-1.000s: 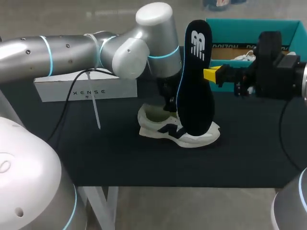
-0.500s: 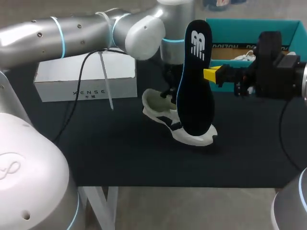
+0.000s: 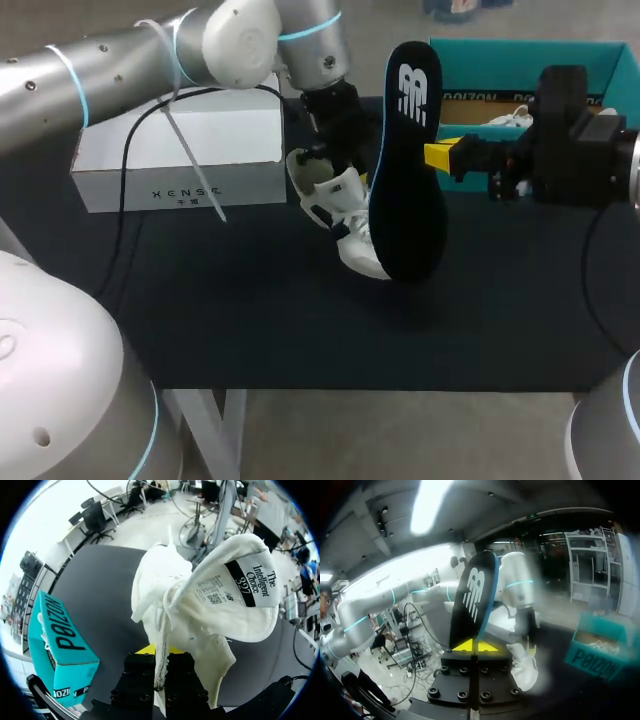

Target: Take the shoe out of the shoebox, open the shoe tongue, remove and reinsert the insole, then place the shoe into the shoebox

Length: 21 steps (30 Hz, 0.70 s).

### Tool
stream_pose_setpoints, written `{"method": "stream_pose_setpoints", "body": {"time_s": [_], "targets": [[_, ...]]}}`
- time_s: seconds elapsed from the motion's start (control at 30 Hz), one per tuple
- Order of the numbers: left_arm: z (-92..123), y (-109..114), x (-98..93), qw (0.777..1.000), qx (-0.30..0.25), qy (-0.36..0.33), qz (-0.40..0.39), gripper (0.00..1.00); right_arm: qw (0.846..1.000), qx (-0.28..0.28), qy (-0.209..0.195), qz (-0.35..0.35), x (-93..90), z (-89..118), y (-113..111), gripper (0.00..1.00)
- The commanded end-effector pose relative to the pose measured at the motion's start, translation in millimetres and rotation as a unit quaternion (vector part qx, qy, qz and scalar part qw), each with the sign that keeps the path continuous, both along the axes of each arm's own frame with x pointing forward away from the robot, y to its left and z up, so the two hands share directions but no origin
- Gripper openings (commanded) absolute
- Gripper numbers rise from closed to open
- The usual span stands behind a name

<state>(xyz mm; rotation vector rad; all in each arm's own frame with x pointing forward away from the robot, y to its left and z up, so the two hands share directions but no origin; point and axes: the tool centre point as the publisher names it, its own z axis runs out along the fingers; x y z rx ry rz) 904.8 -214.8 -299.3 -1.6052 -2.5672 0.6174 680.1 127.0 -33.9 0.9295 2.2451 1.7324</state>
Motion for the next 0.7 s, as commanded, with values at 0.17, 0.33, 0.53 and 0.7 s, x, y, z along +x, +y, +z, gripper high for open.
{"method": "stream_pose_setpoints", "body": {"time_s": [0.17, 0.33, 0.53, 0.7], "targets": [[-1.3, -6.0, 7.8, 0.997, 0.023, -0.010, -0.076, 0.00, 1.000, 0.001, -0.001, -0.002, -1.8, -1.7, 0.3, 0.00], [-2.6, -25.2, 7.0, 0.987, 0.091, -0.062, -0.120, 0.00, 1.000, 0.001, -0.001, -0.002, -1.8, -1.7, 0.3, 0.00], [-2.4, -35.4, 12.2, 0.972, 0.136, -0.117, -0.154, 0.00, 1.000, 0.001, -0.001, -0.002, -1.8, -1.7, 0.3, 0.00], [-9.6, -38.2, 21.7, 0.969, 0.154, -0.118, -0.152, 0.00, 1.000, 0.001, -0.001, -0.002, -1.8, -1.7, 0.3, 0.00]]}}
